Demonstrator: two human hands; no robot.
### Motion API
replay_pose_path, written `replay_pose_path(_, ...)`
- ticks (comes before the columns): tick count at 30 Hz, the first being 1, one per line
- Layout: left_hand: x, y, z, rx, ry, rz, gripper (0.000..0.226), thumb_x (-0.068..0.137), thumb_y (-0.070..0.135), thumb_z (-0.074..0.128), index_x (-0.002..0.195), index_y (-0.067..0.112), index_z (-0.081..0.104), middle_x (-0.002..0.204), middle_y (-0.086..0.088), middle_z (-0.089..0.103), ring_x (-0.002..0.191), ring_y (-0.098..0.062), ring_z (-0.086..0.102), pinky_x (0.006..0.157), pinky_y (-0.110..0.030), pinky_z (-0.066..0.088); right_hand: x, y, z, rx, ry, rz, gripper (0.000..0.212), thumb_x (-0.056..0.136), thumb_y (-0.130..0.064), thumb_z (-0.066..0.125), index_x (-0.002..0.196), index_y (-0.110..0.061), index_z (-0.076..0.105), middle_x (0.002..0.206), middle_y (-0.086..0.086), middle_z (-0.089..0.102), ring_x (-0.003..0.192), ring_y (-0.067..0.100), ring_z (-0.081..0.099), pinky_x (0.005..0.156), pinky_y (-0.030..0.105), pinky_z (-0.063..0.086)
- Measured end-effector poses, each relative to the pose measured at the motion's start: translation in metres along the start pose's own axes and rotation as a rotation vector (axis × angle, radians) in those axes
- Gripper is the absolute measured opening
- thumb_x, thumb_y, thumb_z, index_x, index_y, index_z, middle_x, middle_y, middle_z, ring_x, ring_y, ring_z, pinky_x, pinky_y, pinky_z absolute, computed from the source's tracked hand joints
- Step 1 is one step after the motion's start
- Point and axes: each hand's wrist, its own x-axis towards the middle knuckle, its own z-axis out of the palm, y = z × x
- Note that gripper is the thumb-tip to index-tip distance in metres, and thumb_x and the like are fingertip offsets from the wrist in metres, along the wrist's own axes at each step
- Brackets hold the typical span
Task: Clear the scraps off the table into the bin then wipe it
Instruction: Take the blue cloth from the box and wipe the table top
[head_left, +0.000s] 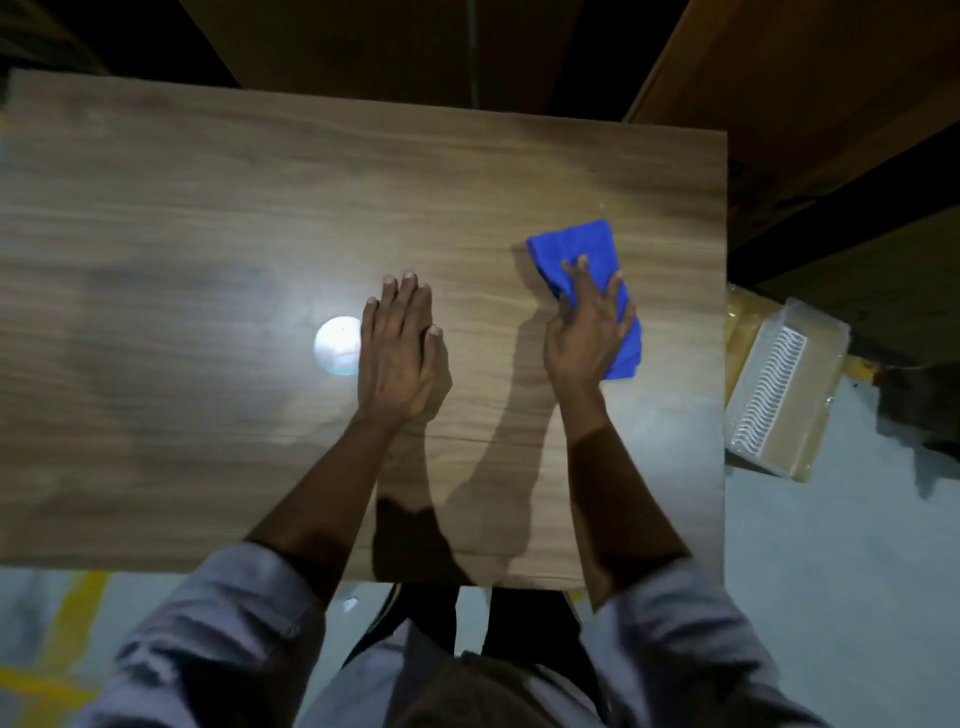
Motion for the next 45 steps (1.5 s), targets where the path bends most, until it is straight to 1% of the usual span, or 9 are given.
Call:
replay_pose_path(6, -0.013, -0.008, 0.003, 0.01, -0.015, 0.053, 0.058, 0.102, 0.016, 0.046, 0.157, 0.001, 0.034, 0.167, -0.015, 0.026, 0.157, -0.031, 0.018, 0.127, -0.052, 0.015, -0.066, -0.037, 0.046, 0.123, -0.158, -0.375, 0.062, 0.076, 0.005, 0.047, 0.133, -0.011, 0.066, 0.139, 0.004, 0.066, 0.142, 0.035, 0.047, 0.124, 0.056, 0.02)
replay_pose_path(12, -0.052, -0.018, -0.015, 0.003, -0.019, 0.05, 0.056, 0.101, 0.017, 0.041, 0.155, 0.005, 0.04, 0.166, -0.012, 0.03, 0.157, -0.031, 0.019, 0.126, -0.054, 0.015, -0.111, -0.032, -0.021, 0.393, -0.104, -0.179, 0.044, 0.085, 0.003, 0.054, 0.122, -0.012, 0.073, 0.126, 0.004, 0.072, 0.121, 0.023, 0.065, 0.11, 0.037, 0.046)
replay_pose_path(15, -0.073, -0.014, -0.015, 0.047, 0.016, 0.061, 0.053, 0.104, 0.019, 0.041, 0.156, 0.009, 0.039, 0.168, -0.008, 0.029, 0.158, -0.027, 0.016, 0.128, -0.052, 0.011, -0.097, 0.006, -0.028, 0.188, 0.11, -0.071, 0.043, 0.093, -0.01, 0.046, 0.13, -0.012, 0.068, 0.139, 0.003, 0.065, 0.137, 0.03, 0.053, 0.122, 0.052, 0.028)
replay_pose_path(20, -0.095, -0.012, -0.008, 0.105, 0.028, 0.035, 0.055, 0.106, 0.027, 0.037, 0.159, 0.01, 0.035, 0.169, -0.009, 0.025, 0.159, -0.027, 0.014, 0.128, -0.052, 0.01, -0.117, 0.008, 0.022, -0.007, -0.052, -0.172, 0.063, 0.08, -0.01, 0.043, 0.141, -0.018, 0.061, 0.155, -0.001, 0.051, 0.15, 0.036, 0.033, 0.127, 0.05, 0.004)
replay_pose_path(27, -0.13, -0.007, -0.021, -0.087, 0.002, 0.052, 0.056, 0.109, 0.038, 0.031, 0.154, 0.007, 0.041, 0.163, -0.01, 0.038, 0.157, -0.025, 0.023, 0.129, -0.044, 0.007, -0.227, 0.002, -0.006, 0.297, -0.162, -0.353, 0.05, 0.077, 0.01, 0.061, 0.123, -0.005, 0.072, 0.127, 0.013, 0.071, 0.13, 0.027, 0.056, 0.113, 0.046, 0.039)
replay_pose_path(30, -0.158, -0.005, -0.021, -0.035, 0.005, 0.048, 0.06, 0.109, 0.045, 0.024, 0.153, 0.01, 0.045, 0.163, -0.009, 0.039, 0.156, -0.025, 0.023, 0.129, -0.045, 0.007, -0.225, 0.043, -0.044, 0.241, 0.022, -0.21, 0.049, 0.085, 0.001, 0.05, 0.129, -0.011, 0.069, 0.136, 0.008, 0.067, 0.135, 0.03, 0.054, 0.12, 0.04, 0.033)
replay_pose_path(34, -0.182, -0.01, -0.013, -0.002, -0.032, 0.023, 0.058, 0.109, 0.042, 0.03, 0.154, 0.008, 0.043, 0.166, -0.01, 0.032, 0.157, -0.028, 0.02, 0.129, -0.042, 0.005, -0.217, 0.059, -0.032, 0.087, 0.081, -0.049, 0.057, 0.084, -0.009, 0.042, 0.134, -0.016, 0.066, 0.146, 0.003, 0.06, 0.146, 0.039, 0.041, 0.122, 0.061, 0.023)
replay_pose_path(42, -0.199, 0.003, -0.053, -0.576, -0.13, -0.3, 0.052, 0.11, 0.039, 0.042, 0.158, 0.019, 0.038, 0.162, 0.005, 0.04, 0.147, 0.004, 0.027, 0.124, -0.017, 0.018, -0.321, -0.004, -0.002, 0.415, -0.169, -0.307, 0.062, 0.073, 0.012, 0.043, 0.122, -0.009, 0.074, 0.131, 0.004, 0.07, 0.137, 0.025, 0.054, 0.12, 0.058, 0.032)
replay_pose_path(45, -0.204, 0.001, -0.065, -0.698, -0.117, -0.338, 0.054, 0.109, 0.04, 0.046, 0.16, 0.028, 0.034, 0.153, 0.013, 0.048, 0.138, 0.004, 0.044, 0.115, -0.011, 0.032, -0.322, 0.012, -0.036, 0.458, 0.036, -0.206, 0.057, 0.079, 0.007, 0.045, 0.126, -0.011, 0.071, 0.137, -0.001, 0.065, 0.144, 0.015, 0.046, 0.123, 0.054, 0.028)
